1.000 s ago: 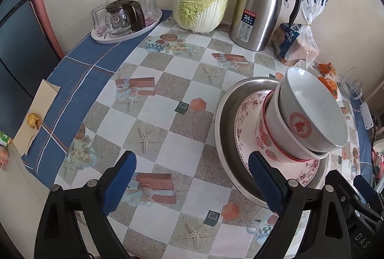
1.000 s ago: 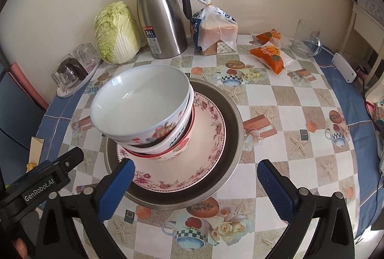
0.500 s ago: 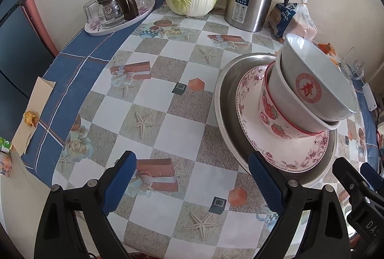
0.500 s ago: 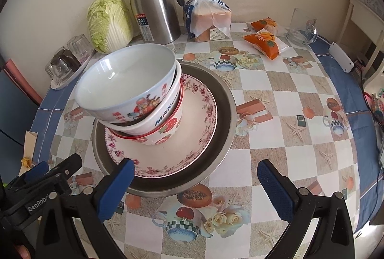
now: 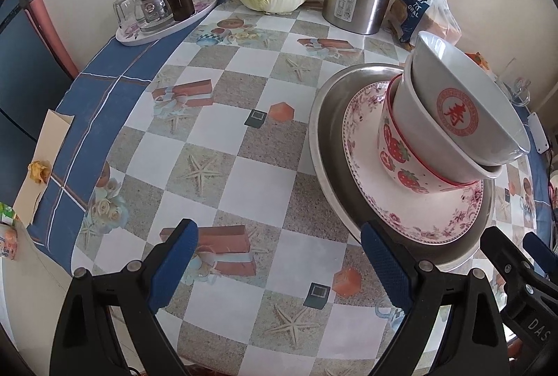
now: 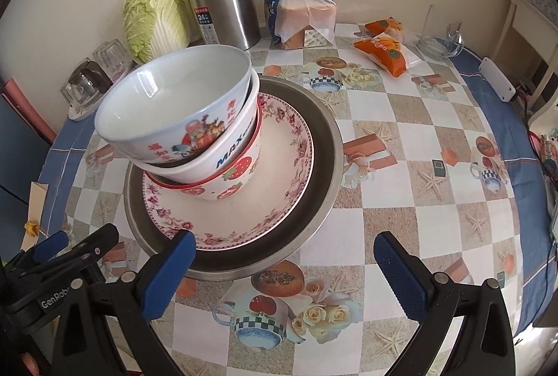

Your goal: Organize plates and bowls

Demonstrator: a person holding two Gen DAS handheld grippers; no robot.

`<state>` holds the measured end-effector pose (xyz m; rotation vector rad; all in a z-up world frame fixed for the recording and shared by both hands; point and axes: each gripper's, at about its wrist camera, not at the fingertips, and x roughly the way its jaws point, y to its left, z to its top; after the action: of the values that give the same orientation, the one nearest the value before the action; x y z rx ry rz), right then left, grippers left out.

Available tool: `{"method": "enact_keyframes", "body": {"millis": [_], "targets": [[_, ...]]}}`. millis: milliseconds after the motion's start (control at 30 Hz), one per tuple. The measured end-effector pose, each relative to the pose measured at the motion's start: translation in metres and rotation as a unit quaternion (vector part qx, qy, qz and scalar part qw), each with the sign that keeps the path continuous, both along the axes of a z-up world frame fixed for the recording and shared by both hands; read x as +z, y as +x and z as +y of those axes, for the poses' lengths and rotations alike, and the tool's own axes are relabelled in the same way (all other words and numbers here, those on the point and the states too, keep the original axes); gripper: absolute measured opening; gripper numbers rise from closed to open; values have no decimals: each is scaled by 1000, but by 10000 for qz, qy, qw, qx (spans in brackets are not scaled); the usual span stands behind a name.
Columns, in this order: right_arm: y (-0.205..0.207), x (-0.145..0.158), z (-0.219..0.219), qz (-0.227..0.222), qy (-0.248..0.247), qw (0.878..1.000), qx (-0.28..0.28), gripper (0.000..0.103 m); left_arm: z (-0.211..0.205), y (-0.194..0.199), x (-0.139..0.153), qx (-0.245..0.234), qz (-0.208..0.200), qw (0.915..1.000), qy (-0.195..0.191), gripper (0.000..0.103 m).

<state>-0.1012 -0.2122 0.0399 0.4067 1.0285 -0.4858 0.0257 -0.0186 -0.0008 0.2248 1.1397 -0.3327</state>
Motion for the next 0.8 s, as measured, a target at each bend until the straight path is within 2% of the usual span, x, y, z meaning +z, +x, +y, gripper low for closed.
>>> {"method": "enact_keyframes", "body": {"millis": [800], "targets": [[3,-8,-5,69,-10,10000,-45,103,-3,0,-4,-115,67,9999,30,95]]}}
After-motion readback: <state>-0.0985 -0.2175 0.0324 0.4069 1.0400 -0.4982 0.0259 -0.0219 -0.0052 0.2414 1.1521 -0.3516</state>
